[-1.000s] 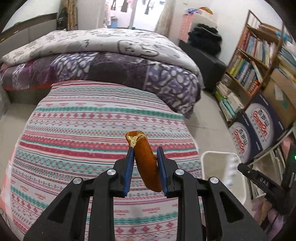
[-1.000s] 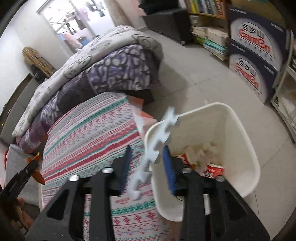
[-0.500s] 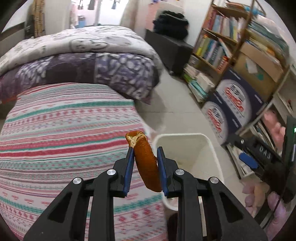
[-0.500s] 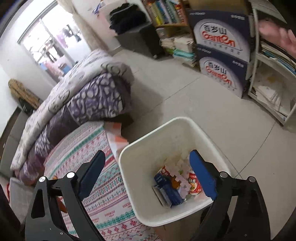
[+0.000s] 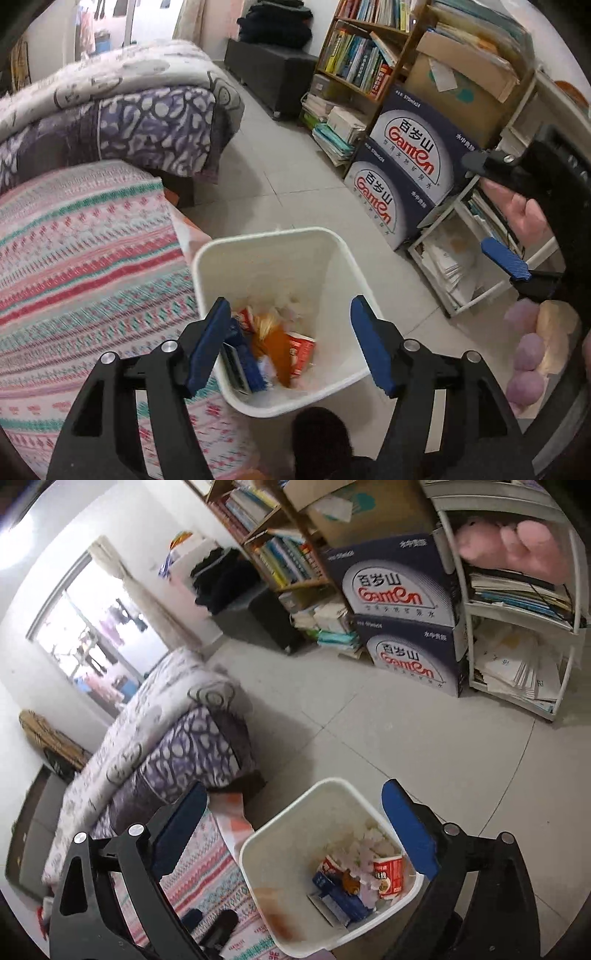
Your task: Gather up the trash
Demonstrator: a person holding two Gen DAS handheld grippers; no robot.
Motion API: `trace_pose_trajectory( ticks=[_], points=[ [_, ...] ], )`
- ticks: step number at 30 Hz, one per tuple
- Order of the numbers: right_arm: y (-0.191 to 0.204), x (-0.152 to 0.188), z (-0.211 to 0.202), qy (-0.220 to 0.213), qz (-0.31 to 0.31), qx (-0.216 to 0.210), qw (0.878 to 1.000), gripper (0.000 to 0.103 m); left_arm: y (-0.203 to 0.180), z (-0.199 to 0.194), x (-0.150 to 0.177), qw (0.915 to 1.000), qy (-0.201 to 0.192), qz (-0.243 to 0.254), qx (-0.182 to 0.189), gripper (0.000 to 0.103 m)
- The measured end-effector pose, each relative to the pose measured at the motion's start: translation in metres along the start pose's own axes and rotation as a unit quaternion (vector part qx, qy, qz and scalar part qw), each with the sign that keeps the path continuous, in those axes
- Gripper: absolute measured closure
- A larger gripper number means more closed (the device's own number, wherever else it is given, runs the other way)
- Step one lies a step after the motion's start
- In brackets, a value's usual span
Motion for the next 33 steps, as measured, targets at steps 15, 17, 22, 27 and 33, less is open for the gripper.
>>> trace_pose_trajectory(
  ticks=[15, 17, 22, 27, 33],
  points=[
    [0.057, 0.033, -0.04, -0.025, -0.145, -0.005, 0.989, 0.007, 0.089, -0.112, 0.014, 0.9755, -0.118, -0.028, -0.184, 0.014],
    [0.064, 0.051, -0.045, -0.016, -0.174, -0.002, 0.985, 0.007, 0.103, -0.134, 0.019, 0.9629, -0.147, -0.024, -0.225, 0.011],
    [0.079, 0.11, -0.062, -0.001, -0.235, -0.002, 0.972, 0.007, 0.132, -0.168, 0.04, 0.9411, -0.18, -0.034, -0.284, 0.007],
    [0.084, 0.143, -0.071, -0.028, -0.267, 0.004, 0.963, 0.007, 0.155, -0.186, 0.06, 0.9357, -0.188, -0.068, -0.291, 0.007],
    [0.087, 0.165, -0.065, -0.035, -0.287, -0.005, 0.957, 0.007, 0.169, -0.183, 0.075, 0.9371, -0.175, -0.071, -0.294, 0.007]
  ],
)
Point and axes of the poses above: each gripper's, at about its wrist camera, not at the fingertips, and z roughly the way its jaws point, y to its left, x to its underside, the point moved 7 cm from there along z, roughly the way its jaws point, and after that the axes turned 6 degrees about -y, right-handed, at the moved point
